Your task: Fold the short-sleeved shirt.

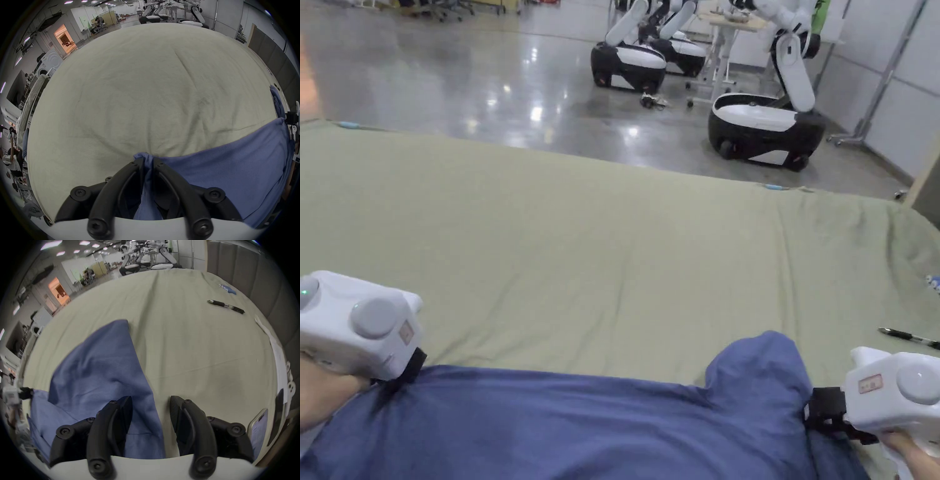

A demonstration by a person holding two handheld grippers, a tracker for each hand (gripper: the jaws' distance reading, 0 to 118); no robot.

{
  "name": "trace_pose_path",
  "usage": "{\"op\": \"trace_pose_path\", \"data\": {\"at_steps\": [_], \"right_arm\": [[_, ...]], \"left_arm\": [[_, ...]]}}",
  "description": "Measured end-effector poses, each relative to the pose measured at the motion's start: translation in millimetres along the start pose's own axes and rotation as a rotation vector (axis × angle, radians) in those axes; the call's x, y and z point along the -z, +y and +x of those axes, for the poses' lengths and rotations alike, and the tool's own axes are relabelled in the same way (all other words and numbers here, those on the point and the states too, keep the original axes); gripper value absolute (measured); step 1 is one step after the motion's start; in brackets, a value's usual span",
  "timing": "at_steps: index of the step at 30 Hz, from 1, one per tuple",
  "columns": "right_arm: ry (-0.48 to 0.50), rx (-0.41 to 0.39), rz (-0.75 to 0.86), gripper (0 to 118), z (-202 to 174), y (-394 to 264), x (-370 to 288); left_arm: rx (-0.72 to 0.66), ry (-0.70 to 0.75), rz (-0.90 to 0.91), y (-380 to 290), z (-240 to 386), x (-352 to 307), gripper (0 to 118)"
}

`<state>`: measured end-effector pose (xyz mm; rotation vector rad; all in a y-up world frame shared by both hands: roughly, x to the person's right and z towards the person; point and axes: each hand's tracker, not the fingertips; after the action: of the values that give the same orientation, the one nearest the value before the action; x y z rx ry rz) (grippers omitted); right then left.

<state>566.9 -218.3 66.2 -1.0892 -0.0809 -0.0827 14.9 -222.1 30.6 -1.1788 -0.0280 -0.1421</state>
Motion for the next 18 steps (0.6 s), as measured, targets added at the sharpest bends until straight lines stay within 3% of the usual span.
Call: {"op": "trace_pose_path", "data": {"at_steps": [2, 3, 4, 5, 8, 11, 13, 18], "right_arm": [[-0.02, -0.015, 0.006, 49, -7, -4, -7], [-0.036, -0.055, 0.014, 39, -10, -5, -7], [-0.035, -0.067, 0.017, 7, -13, -6, -7], [-0.041, -0.067, 0.01, 0, -14, -7, -7], [-0.032, -0.032, 0.071, 0, -11, -12, -34], [0.031, -0.045, 0.182, 0, -10, -28, -82], [0.061, -0.056, 0.241, 0, -9, -47, -117], [0.091, -0.047, 0.332, 0, 5, -121, -178]], "left_arm": [[0.0, -0.005, 0.005, -2, -1, -2, 12], [0.0, -0.006, 0.016, -1, -3, 0, 12], [0.007, -0.005, 0.036, -4, -3, -1, 12], [0.013, -0.004, 0.07, -9, -4, -4, 12], [-0.036, -0.044, 0.172, -19, -20, -29, 9], [-0.078, -0.209, 0.282, -38, -41, -78, 7], [-0.086, -0.327, 0.32, -66, -53, -113, 7], [-0.086, -0.395, 0.381, -157, -67, -162, 7]]}}
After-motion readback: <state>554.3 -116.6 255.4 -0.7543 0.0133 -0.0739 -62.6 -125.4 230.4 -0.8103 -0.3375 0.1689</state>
